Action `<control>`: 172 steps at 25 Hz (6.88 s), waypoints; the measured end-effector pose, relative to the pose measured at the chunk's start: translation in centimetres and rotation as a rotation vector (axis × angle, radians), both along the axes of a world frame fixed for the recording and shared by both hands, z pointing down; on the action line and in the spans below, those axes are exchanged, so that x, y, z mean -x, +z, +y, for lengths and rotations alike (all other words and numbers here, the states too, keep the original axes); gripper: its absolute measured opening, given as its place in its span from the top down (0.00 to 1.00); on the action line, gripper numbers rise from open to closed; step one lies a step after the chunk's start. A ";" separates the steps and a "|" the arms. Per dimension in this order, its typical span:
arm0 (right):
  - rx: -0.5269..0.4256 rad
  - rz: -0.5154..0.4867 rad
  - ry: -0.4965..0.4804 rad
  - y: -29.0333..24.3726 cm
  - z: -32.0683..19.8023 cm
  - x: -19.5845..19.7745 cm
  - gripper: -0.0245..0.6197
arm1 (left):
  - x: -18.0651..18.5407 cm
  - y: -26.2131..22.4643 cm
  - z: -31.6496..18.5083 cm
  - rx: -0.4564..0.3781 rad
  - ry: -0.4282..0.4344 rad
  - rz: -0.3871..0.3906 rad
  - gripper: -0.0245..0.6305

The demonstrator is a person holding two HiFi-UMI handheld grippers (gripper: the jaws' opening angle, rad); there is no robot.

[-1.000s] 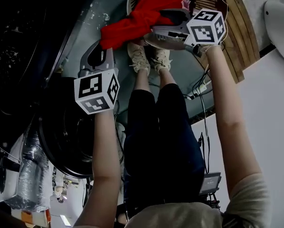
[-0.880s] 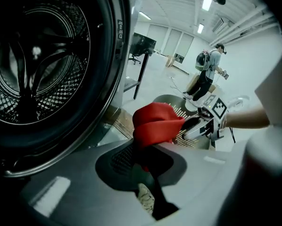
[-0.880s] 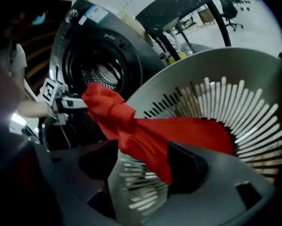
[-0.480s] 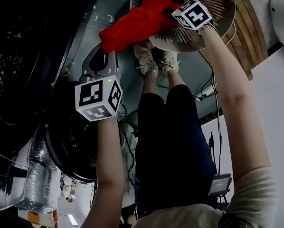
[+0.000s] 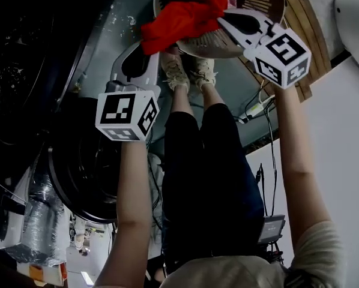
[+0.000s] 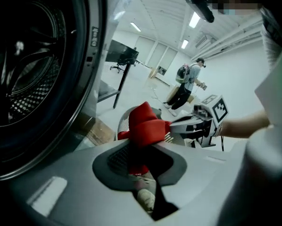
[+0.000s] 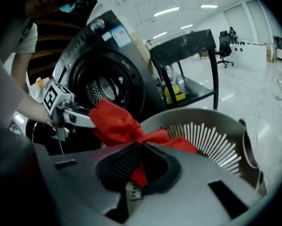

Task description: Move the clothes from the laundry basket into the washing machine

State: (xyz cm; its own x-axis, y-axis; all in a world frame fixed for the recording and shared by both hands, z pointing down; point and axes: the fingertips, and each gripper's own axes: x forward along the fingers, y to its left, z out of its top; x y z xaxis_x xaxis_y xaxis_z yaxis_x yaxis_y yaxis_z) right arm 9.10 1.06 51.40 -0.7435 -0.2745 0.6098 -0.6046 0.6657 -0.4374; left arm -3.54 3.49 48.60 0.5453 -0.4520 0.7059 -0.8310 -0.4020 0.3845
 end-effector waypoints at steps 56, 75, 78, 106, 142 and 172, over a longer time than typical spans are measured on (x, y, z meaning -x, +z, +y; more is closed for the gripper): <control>0.215 -0.202 0.284 -4.3 4.5 8.9 0.94 | 28.6 -2.7 -19.8 -0.396 -0.750 -0.434 0.63; 0.257 -0.178 0.316 -4.5 6.9 8.9 0.94 | 10.3 8.9 -0.6 0.197 -0.734 0.124 0.39; 0.271 -0.184 0.327 -4.4 7.1 9.3 0.94 | 9.9 11.7 -1.1 0.226 -0.761 0.168 0.39; 0.180 -0.206 0.332 -6.2 4.6 10.6 0.95 | 28.4 -5.7 -18.4 -0.586 -0.669 -0.693 0.92; 0.165 -0.165 0.323 -5.8 5.3 10.9 0.95 | 19.9 4.7 -13.8 -0.291 -0.255 -0.644 0.74; 0.162 -0.179 0.310 -5.2 4.7 11.4 0.95 | 19.7 9.6 -11.9 -0.158 -0.233 -0.601 0.44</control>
State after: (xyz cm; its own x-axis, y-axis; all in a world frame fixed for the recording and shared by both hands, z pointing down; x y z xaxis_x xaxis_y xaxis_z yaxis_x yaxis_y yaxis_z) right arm -2.25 5.77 46.19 -0.7390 -0.4135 0.5319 -0.6707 0.3772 -0.6386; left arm -23.25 -8.42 58.17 -0.0474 -0.6339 0.7720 -0.9544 -0.1992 -0.2221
